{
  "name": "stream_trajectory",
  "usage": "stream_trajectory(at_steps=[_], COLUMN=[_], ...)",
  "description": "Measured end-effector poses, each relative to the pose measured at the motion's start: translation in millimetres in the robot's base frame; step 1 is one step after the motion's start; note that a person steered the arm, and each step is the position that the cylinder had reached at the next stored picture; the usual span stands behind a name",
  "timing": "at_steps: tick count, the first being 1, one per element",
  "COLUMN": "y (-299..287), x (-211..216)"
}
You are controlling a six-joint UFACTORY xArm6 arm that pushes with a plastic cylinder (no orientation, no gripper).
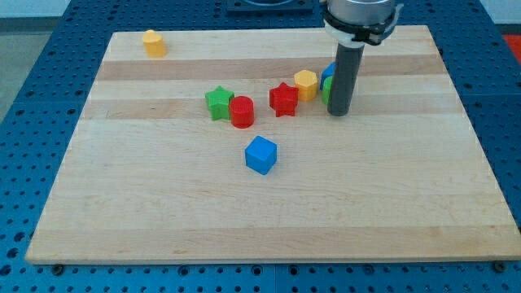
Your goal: Push the green circle to the top of the yellow hexagon
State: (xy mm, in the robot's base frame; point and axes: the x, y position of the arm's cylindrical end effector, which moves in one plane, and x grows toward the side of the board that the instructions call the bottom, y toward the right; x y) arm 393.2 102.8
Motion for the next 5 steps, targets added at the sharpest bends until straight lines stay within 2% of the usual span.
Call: stream_trajectory(at_steps=[3,5], y=[42,26], x=[-18,-30])
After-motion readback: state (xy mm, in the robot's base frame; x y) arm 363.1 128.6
